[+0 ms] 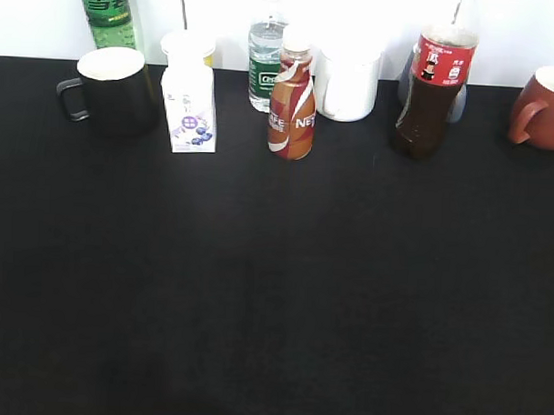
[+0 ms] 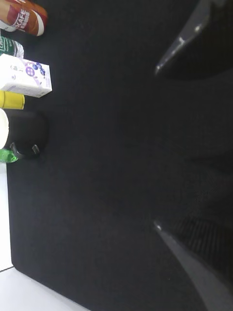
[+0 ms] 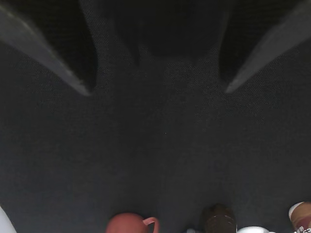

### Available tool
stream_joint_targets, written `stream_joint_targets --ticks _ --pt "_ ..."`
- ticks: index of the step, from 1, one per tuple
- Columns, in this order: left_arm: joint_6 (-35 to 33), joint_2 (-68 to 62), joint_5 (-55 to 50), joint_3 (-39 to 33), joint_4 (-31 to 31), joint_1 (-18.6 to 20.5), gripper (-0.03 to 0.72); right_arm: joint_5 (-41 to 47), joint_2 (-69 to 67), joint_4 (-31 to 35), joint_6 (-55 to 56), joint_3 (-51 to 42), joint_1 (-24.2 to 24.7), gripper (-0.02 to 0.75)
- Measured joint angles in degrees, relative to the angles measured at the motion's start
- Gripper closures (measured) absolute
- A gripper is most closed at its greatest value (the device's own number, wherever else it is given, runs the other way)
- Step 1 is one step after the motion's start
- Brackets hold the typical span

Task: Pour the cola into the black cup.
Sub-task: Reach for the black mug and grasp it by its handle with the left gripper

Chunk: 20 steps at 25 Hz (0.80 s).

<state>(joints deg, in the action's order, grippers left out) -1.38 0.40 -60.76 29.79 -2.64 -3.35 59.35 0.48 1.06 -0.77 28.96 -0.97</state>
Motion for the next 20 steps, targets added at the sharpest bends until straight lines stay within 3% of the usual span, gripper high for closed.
stream_joint_targets --ticks 4,8,11,14,17,20 --pt "0.00 0.00 0.00 0.00 0.00 0.00 0.038 0.00 0.00 0.00 0.05 0.00 0.00 0.146" --pt "0.00 0.00 1.56 0.66 -1.51 0.00 0.111 0.00 0.00 0.00 0.05 0.00 0.00 0.146" --pt "0.00 -1.05 23.21 -0.13 -1.46 0.00 0.113 0.00 0.00 0.00 -0.02 0.00 0.00 0.146" --pt "0.00 -11.60 48.01 -7.81 -1.46 0.00 0.113 0.00 0.00 0.00 0.04 0.00 0.00 0.146" --pt "0.00 -29.99 71.55 -14.20 -2.21 0.00 0.113 0.00 0.00 0.00 0.04 0.00 0.00 0.146" --pt "0.00 -55.22 93.59 -14.26 -1.98 0.00 0.133 0.00 0.00 0.00 0.04 0.00 0.00 0.146"
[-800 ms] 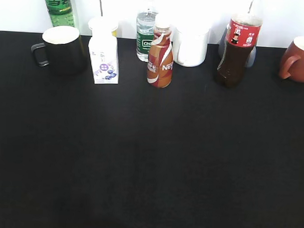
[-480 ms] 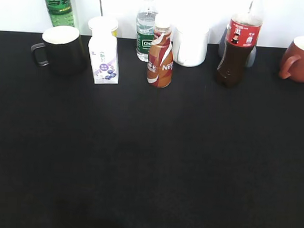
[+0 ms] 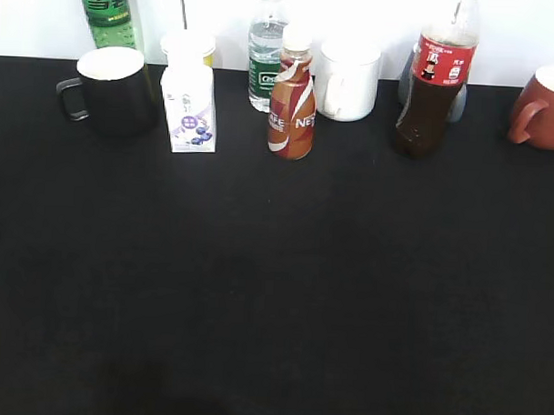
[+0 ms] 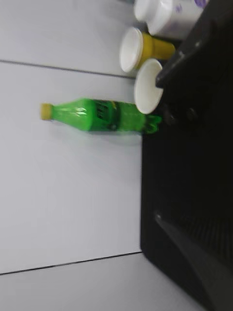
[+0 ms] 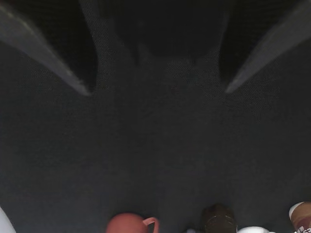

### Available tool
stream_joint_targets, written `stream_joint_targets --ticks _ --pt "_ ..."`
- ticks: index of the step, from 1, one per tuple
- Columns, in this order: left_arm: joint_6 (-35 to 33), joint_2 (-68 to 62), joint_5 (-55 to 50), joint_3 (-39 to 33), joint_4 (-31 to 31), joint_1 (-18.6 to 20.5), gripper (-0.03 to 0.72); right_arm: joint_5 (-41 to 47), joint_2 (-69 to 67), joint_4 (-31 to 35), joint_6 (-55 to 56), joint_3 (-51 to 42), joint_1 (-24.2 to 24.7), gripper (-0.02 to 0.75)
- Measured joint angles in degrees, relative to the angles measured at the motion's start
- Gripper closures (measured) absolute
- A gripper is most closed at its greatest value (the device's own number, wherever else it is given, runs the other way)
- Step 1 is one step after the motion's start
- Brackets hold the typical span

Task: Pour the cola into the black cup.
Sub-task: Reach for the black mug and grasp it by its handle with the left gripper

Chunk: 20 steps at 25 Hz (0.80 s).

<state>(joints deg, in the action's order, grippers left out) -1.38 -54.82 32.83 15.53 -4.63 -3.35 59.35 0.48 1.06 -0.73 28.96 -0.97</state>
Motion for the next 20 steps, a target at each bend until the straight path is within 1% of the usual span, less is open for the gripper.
stream_joint_targets --ticks 2,3,5,6,9,11,15,16,20 --pt "0.45 -14.54 10.02 0.06 1.49 0.00 0.143 0.00 0.00 0.00 0.00 0.00 0.00 0.146" --pt "2.78 -21.00 14.12 0.71 2.27 0.00 0.144 0.00 0.00 0.00 -0.08 0.00 0.00 0.146" --pt "4.84 -32.02 19.30 4.61 3.98 0.00 0.144 0.00 0.00 0.00 -0.08 0.00 0.00 0.146" --pt "4.96 -36.79 21.00 7.45 6.36 0.00 0.145 0.00 0.00 0.00 -0.01 0.00 0.00 0.146" --pt "4.96 -48.72 23.27 16.98 7.68 0.00 0.148 0.00 0.00 0.00 -0.01 0.00 0.00 0.146" --pt "4.96 -55.32 23.00 22.99 7.91 0.00 0.179 0.00 0.00 0.00 -0.01 0.00 0.00 0.146" --pt "4.96 -62.49 21.15 31.82 7.95 0.00 0.203 0.00 0.00 0.00 -0.01 0.00 0.00 0.146" --pt "4.96 -63.47 20.77 33.32 7.77 0.00 0.230 0.00 0.00 0.00 -0.07 0.00 0.00 0.146" --pt "5.02 -68.37 20.89 40.05 7.89 -0.05 0.404 0.00 0.00 0.00 -0.01 0.00 0.00 0.146"
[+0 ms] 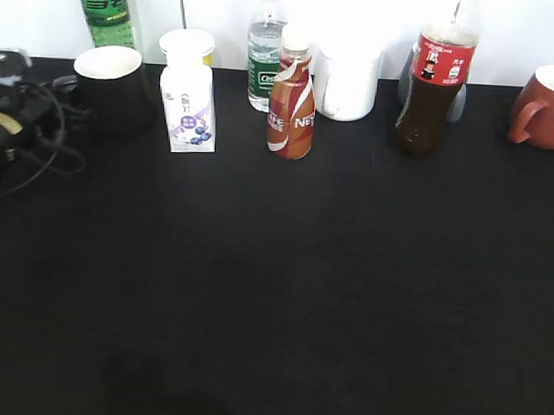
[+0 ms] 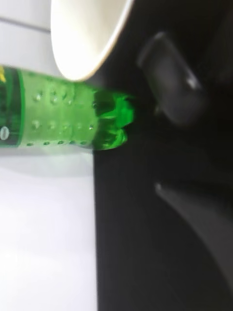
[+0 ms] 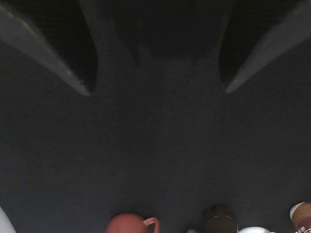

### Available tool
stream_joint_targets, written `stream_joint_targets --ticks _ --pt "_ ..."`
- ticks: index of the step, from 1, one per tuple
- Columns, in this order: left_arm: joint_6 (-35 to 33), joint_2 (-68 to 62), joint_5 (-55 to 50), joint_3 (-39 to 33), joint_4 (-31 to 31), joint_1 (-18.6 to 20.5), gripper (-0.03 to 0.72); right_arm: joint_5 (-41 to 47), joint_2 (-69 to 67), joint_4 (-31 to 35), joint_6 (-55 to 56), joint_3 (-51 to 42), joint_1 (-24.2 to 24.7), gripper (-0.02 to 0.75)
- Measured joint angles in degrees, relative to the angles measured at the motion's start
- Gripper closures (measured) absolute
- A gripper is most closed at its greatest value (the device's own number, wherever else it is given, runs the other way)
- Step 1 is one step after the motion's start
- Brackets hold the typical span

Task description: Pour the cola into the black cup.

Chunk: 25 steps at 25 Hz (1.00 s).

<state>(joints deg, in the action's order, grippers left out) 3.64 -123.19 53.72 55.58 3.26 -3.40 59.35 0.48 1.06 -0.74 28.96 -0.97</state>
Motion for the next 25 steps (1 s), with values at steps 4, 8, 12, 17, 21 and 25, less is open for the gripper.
stream_joint_targets --ticks 4,8,12,17,21,25 --pt "0.12 -1.76 2.09 2.10 0.12 0.00 0.627 0.00 0.00 0.00 0.00 0.00 0.00 0.146" --pt "-0.28 2.34 2.95 -3.36 0.01 0.05 0.633 0.00 0.00 0.04 0.06 0.00 0.00 0.146" --pt "-0.42 17.32 4.65 -15.57 1.03 0.05 0.637 0.00 0.00 0.04 0.01 0.00 0.00 0.146" --pt "4.20 33.55 3.43 -27.74 10.15 0.05 0.638 -1.82 0.00 0.75 0.01 0.58 0.00 0.146" --pt "7.15 34.58 2.32 -30.05 18.51 0.05 0.638 -29.66 -5.26 0.95 0.02 -5.06 0.00 0.146" --pt "7.42 34.58 1.98 -30.05 21.33 -2.75 0.638 -66.32 -28.15 2.30 0.07 -16.42 0.00 0.146"
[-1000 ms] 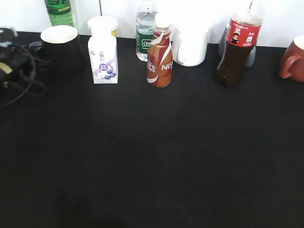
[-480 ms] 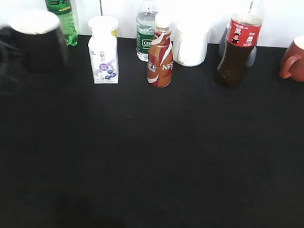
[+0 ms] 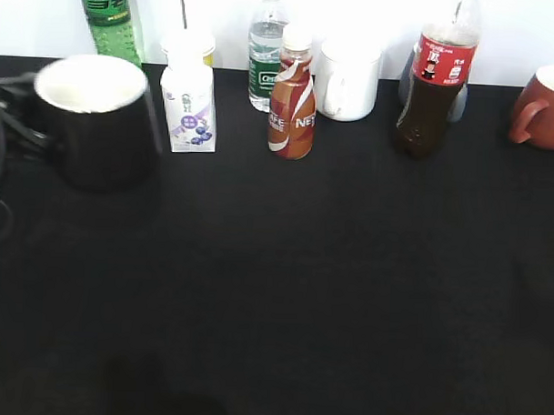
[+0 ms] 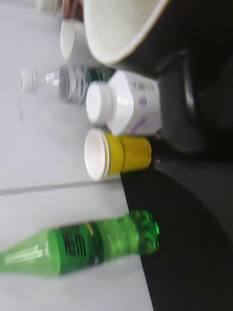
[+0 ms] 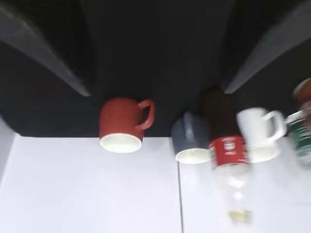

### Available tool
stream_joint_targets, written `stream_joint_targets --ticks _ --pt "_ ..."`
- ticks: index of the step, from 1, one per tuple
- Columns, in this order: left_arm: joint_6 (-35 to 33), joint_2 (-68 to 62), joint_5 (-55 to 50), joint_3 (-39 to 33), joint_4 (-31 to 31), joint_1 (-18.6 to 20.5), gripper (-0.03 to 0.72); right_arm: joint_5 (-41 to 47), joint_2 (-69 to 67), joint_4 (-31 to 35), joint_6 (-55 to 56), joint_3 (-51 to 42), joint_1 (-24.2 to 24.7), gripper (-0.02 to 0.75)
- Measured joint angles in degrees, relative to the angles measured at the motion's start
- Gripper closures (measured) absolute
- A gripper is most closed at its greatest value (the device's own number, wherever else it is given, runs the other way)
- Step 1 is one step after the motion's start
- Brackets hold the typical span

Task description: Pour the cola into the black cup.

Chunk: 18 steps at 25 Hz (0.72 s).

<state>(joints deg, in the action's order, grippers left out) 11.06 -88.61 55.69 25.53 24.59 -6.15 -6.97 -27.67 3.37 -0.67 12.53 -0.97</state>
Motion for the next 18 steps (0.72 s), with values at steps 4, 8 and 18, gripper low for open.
stream_joint_targets --ticks 4,8,18 --pt "0.00 0.00 -0.36 0.00 0.17 -2.40 0.638 -30.32 -33.19 -3.37 0.00 1.26 -0.28 0.146" --pt "0.05 0.00 -0.41 0.00 0.18 -2.59 0.638 -44.78 -56.63 1.85 -2.94 9.90 -11.92 0.146" --pt "0.05 -3.47 0.97 0.00 0.18 -2.59 0.638 -51.54 -87.37 8.75 -0.35 32.57 -17.51 0.066"
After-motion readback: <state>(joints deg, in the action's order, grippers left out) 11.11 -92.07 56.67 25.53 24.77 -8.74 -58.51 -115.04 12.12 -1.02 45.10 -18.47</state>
